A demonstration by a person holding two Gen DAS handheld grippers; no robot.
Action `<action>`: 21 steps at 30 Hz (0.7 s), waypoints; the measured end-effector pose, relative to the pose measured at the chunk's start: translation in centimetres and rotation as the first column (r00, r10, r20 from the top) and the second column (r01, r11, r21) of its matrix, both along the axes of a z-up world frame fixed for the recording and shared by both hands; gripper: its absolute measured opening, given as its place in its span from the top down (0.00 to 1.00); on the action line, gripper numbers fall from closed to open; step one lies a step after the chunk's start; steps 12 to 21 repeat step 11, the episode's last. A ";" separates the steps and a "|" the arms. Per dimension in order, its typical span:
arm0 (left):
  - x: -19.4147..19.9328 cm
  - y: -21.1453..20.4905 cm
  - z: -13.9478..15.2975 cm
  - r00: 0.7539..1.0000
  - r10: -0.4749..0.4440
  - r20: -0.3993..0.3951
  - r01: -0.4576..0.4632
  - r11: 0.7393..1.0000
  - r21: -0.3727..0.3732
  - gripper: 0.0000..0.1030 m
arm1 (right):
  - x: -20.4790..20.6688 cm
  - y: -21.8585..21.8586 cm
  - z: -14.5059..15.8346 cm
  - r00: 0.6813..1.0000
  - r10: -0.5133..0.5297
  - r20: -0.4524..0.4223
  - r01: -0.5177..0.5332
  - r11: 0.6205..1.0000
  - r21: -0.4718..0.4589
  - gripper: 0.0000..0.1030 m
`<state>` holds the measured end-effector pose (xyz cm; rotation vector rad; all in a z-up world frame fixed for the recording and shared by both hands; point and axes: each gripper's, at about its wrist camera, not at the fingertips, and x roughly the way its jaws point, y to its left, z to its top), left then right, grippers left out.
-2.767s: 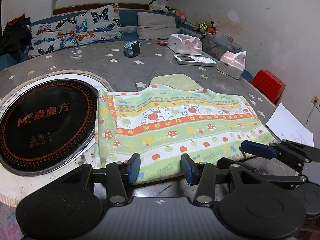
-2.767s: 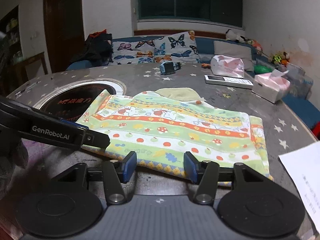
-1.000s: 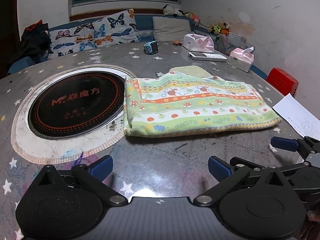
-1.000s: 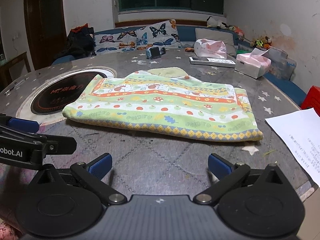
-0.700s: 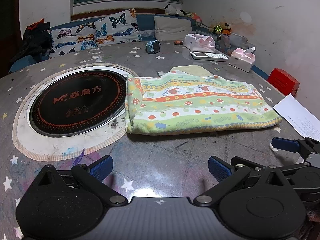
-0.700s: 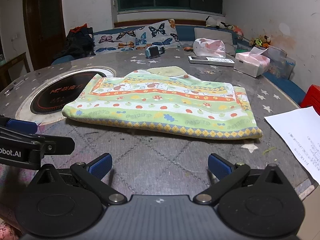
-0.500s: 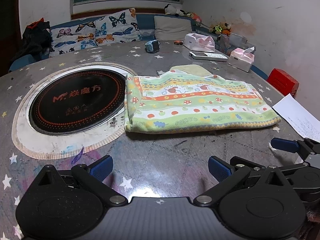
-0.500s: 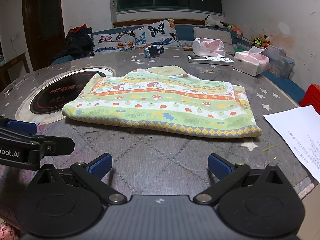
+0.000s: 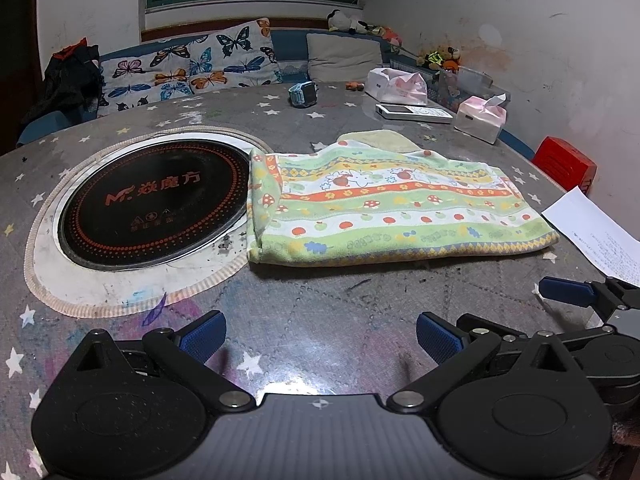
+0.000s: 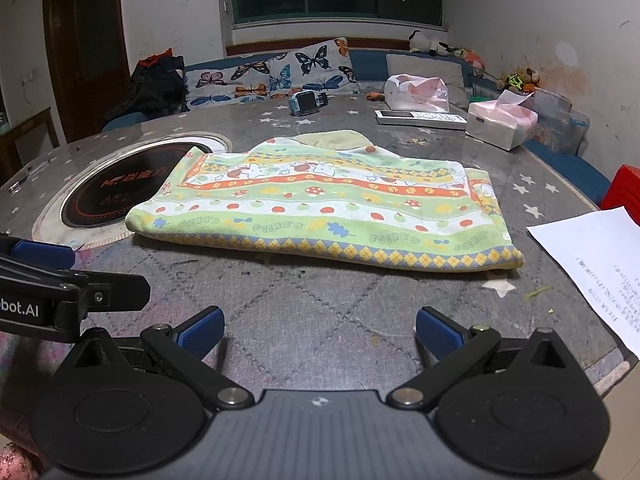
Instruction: Fold clothes
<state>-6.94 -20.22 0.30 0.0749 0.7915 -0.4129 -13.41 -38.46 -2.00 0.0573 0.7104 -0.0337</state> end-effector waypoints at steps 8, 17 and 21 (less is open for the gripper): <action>-0.1 0.0 0.2 1.000 -0.003 0.013 0.003 1.000 -0.004 0.00 | -0.1 0.0 0.1 1.000 -0.004 0.004 0.004 1.000 0.002 0.00; 0.0 0.0 0.2 1.000 -0.005 0.015 0.005 1.000 -0.004 0.00 | -0.1 -0.1 0.1 1.000 -0.006 0.005 0.006 1.000 0.002 0.00; 0.0 0.0 0.2 1.000 -0.005 0.015 0.005 1.000 -0.004 0.00 | -0.1 -0.1 0.1 1.000 -0.006 0.005 0.006 1.000 0.002 0.00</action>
